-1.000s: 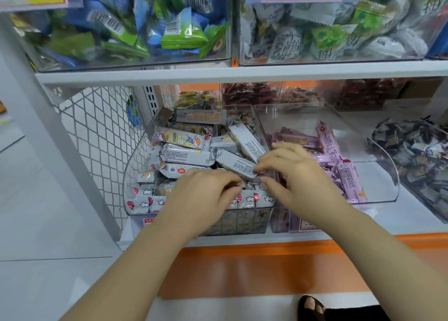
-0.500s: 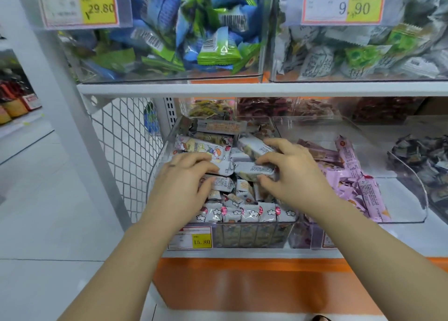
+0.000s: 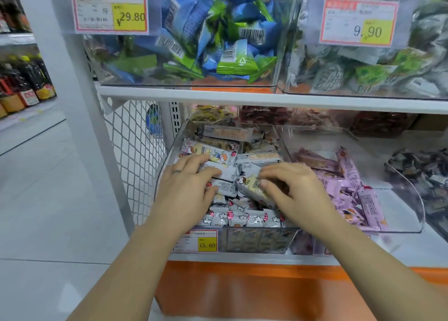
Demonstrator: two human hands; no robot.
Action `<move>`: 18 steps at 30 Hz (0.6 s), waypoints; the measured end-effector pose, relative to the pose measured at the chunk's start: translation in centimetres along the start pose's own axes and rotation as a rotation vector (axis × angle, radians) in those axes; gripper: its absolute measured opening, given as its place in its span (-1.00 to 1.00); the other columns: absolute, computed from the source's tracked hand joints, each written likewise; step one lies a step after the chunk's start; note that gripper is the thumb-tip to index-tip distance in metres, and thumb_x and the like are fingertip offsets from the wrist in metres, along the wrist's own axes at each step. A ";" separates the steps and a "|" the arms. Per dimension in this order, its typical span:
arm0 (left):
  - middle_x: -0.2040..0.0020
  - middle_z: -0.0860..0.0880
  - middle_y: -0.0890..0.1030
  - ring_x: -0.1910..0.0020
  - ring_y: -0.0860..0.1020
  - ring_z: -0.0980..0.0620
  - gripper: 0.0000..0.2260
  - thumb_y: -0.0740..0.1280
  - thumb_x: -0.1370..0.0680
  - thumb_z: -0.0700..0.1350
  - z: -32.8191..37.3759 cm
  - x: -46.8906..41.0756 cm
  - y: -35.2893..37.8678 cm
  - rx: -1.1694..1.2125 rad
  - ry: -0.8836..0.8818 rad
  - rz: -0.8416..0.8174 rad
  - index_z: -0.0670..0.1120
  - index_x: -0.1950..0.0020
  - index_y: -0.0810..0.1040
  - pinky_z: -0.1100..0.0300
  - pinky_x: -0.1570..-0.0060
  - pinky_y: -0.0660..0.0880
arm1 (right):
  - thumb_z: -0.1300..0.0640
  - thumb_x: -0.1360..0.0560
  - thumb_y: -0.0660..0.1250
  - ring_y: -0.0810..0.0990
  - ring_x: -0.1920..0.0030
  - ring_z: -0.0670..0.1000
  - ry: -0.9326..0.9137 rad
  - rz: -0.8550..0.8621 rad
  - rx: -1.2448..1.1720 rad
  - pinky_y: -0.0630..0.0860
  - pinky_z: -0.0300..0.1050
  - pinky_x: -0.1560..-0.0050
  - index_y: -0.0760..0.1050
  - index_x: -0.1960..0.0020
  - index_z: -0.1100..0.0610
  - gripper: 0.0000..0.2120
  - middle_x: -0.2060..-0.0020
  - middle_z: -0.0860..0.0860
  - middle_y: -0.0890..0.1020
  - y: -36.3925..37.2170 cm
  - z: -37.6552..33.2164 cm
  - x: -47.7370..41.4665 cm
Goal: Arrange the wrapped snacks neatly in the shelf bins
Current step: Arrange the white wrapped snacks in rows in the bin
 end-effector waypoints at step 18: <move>-0.46 0.10 0.23 -0.42 0.21 -0.01 -0.70 0.28 -0.54 0.03 -0.4 -0.1 0.2 0.067 -0.082 -0.068 0.12 -0.28 0.47 0.00 -0.38 0.22 | 0.10 -0.41 0.41 0.49 -0.12 0.12 0.166 0.219 -0.020 0.48 0.01 -0.08 0.52 -0.14 0.08 -0.68 -0.08 0.06 0.54 -0.5 0.8 -2.6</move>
Point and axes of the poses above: each hand's wrist, its own x-axis away from the middle knuckle, its own y-axis out of the palm, z = x × y, the point moved 3 cm from there along -x, towards the middle knuckle
